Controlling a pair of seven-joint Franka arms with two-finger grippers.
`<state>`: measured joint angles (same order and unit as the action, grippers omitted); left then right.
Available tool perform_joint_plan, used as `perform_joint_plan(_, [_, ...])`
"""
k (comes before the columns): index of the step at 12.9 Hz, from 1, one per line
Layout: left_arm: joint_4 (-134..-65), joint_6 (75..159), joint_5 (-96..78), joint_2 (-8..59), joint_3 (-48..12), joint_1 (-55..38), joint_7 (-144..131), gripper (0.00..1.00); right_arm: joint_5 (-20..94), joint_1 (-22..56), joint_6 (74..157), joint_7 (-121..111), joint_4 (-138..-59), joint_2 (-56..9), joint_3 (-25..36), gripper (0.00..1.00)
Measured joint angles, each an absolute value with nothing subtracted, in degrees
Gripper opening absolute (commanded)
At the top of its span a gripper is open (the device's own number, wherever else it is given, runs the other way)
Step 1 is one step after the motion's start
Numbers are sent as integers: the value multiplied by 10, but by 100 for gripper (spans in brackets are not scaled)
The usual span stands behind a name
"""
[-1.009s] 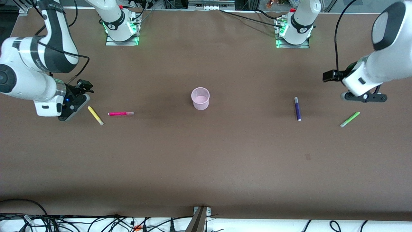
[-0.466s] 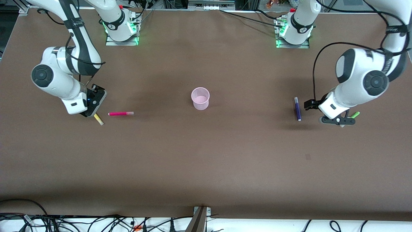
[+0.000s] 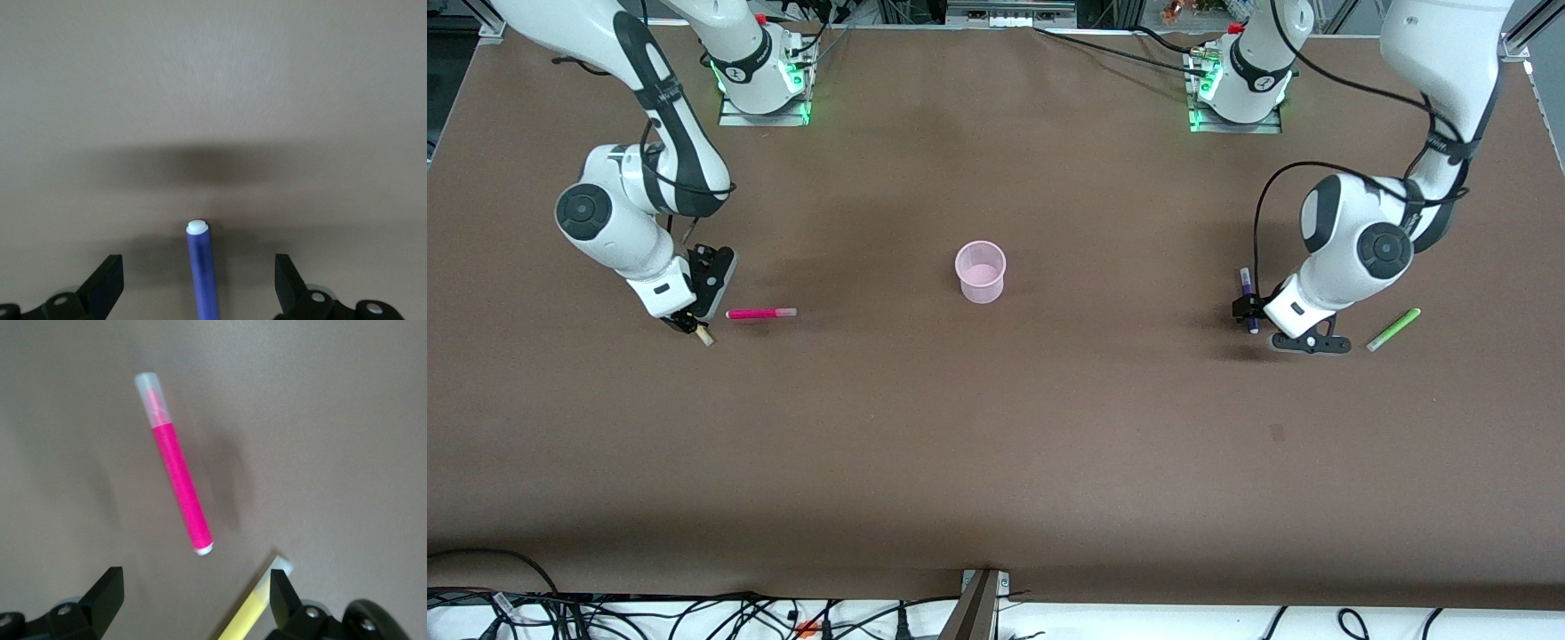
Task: Organize pens into pink holder with both arms
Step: 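Close the right gripper on the pink marker while the left gripper grasps the blue marker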
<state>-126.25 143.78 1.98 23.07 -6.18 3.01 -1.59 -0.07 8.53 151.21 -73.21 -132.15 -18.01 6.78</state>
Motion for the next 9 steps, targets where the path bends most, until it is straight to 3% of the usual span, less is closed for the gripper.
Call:
perform_joint_plan(1, [-1262,1442,20,241,-62,30,-16,98,-1,86,1530,-734,-1322,-194,66,97])
perform_joint_plan(2, [-1261,1442,20,245,-62,30,-16,88,-1,86,1544,-734,-1322,-204,63,94])
perform_joint_plan(3, [-1261,1442,20,247,-62,30,-16,75,-1,86,1556,-735,-1322,-212,62,86])
perform_joint_plan(5, [-1260,1442,20,248,-62,30,-16,45,-1,86,1577,-735,-1322,-221,56,82])
perform_joint_plan(7, [-1260,1442,20,250,-62,30,-13,36,-1,86,1584,-736,-1322,-222,50,75])
perform_joint_plan(9, [-1260,1442,21,253,-61,30,-11,26,-1,86,1587,-739,-1322,-222,48,75])
